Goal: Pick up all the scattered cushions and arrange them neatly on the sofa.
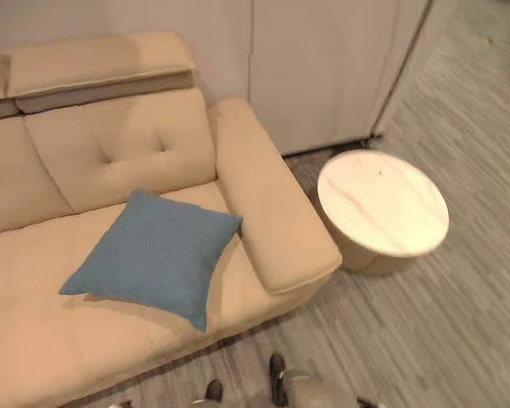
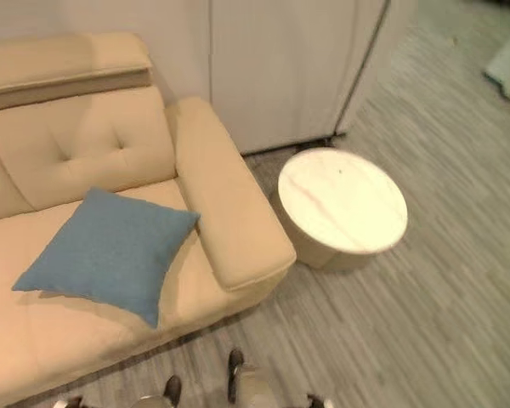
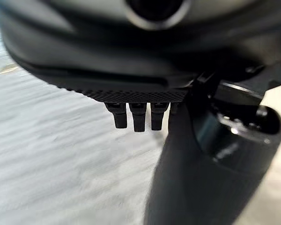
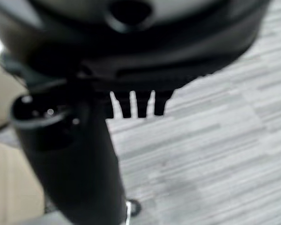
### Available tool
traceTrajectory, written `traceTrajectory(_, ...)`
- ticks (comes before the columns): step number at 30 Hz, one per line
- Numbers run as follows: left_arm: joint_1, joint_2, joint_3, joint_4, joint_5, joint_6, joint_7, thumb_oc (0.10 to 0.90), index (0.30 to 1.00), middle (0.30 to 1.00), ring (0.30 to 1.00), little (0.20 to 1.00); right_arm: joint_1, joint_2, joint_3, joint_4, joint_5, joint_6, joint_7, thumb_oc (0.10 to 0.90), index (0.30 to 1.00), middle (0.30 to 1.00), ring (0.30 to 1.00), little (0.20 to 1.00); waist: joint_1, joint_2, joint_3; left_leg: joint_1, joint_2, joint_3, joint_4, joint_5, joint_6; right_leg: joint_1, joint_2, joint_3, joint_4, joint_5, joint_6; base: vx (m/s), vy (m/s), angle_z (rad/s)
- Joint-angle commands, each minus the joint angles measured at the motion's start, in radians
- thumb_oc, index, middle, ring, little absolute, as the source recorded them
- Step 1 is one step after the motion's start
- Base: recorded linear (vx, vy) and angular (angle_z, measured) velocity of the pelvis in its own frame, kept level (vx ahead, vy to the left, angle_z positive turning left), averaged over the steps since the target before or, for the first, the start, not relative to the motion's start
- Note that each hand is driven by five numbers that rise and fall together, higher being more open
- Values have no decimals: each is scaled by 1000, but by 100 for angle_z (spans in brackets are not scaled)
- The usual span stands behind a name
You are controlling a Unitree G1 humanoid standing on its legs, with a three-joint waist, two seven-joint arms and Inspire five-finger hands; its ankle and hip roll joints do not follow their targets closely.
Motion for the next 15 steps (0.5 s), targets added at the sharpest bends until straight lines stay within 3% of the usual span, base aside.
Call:
traceTrajectory(1,-1,13,49,6,-18,-13,31,800,900,900,900,900,-20,-61,-9,-48,-2,-16,-23,800,900,900,900,900,-13,46,-43,112,-84,82,-224,54,0,26,-2,-41,-55,69,36,230,-124,19)
traceTrajectory(4,8,17,65,13,-25,-14,29,800,900,900,900,900,-24,-66,-13,-58,-2,-22,-26,800,900,900,900,900,-1,39,-68,125,-79,90,-246,50,-8,93,9,-39,-150,67,41,176,-132,-1)
traceTrajectory(7,13,24,90,13,-49,-17,31,800,900,900,900,900,-30,-77,-8,-105,-11,-36,-31,800,900,900,900,900,6,38,-82,129,-64,108,-246,50,-20,114,26,-24,-161,68,38,100,-116,-16)
traceTrajectory(11,12,17,156,-12,-212,-59,-10,800,900,900,900,900,-18,-80,-12,-141,-22,-42,-28,800,900,900,900,900,4,40,-101,140,-51,119,-231,34,-32,137,44,-13,-166,44,23,90,-130,-11)
traceTrajectory(12,7,10,184,-41,-325,-95,-6,800,900,900,900,900,-12,-76,-15,-144,-24,-40,-27,800,900,900,900,900,0,42,-102,133,-45,125,-202,39,-43,145,49,-9,-171,38,16,25,-130,0)
traceTrajectory(14,-6,7,191,-114,-412,-131,-34,800,900,900,900,900,-5,-74,-22,-154,-27,-41,-20,800,900,900,900,900,-6,40,-89,71,-33,150,-68,89,-85,173,58,3,-200,31,-3,-67,-116,3)
traceTrajectory(15,-23,11,194,-146,-468,-150,-37,800,900,900,900,900,-15,-81,-18,-151,-33,-39,-17,800,900,900,900,900,-4,33,-63,-31,-21,149,105,174,-122,181,56,10,-204,36,-16,-165,-127,11)
